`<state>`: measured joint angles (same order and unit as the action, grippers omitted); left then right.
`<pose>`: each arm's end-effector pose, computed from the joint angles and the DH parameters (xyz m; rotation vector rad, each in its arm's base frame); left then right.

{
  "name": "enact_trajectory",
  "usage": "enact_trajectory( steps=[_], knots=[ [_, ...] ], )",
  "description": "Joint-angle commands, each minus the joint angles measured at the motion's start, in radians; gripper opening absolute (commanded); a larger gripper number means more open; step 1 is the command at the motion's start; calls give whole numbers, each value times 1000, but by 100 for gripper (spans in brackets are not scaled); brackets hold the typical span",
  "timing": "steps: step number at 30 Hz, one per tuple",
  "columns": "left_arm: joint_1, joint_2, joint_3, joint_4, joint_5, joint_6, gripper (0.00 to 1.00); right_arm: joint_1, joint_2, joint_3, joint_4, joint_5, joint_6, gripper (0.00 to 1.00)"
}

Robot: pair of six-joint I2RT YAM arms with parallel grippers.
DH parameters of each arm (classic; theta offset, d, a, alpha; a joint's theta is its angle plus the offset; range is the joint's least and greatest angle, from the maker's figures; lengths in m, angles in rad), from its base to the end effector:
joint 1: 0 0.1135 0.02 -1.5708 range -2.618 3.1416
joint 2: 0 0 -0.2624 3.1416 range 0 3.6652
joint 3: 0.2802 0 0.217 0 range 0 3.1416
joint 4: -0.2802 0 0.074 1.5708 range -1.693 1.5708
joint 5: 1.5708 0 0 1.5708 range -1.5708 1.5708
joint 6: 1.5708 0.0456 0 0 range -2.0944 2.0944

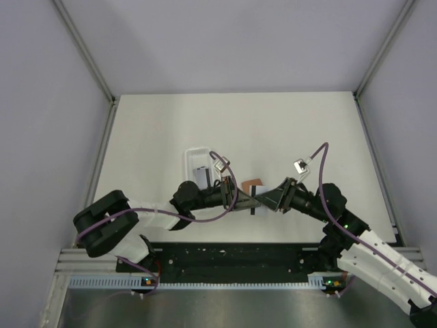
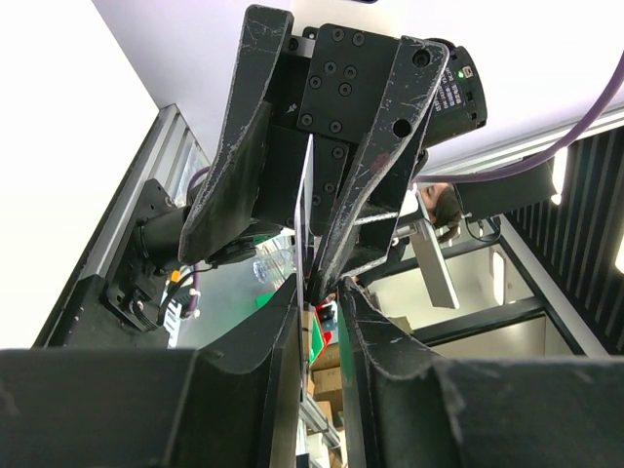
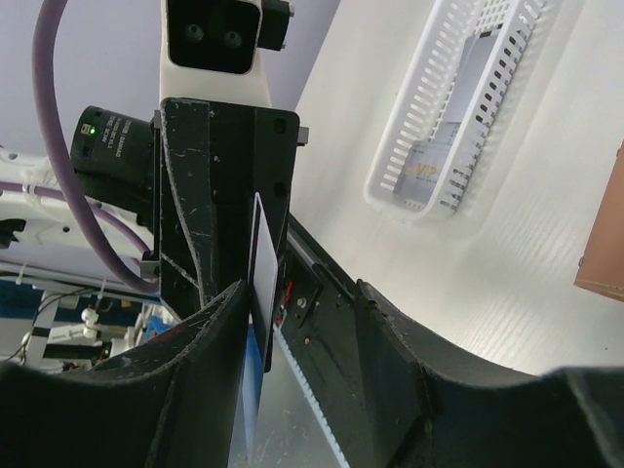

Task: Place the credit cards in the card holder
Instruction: Pick up the credit card from the storage box.

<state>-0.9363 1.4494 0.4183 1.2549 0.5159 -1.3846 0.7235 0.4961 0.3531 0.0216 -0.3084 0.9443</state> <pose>0.1346 -0.2209 0.2511 0.1729 1.8110 -2.1667 0.0814 0.0903 0.2539 -0.0509 1.9291 1.4532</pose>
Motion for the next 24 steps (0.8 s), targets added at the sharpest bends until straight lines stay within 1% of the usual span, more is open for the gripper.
enact_trajectory(
  steps=[1,10,24],
  knots=[
    [27,-24,28,80,-37,1,25,1,10,4,-8,-51,-22,47],
    [51,-44,23,75,-33,4,25,1,10,7,-20,-52,-27,47],
    [41,-27,40,81,-1,-7,27,1,32,4,17,-40,-27,47]
  ],
)
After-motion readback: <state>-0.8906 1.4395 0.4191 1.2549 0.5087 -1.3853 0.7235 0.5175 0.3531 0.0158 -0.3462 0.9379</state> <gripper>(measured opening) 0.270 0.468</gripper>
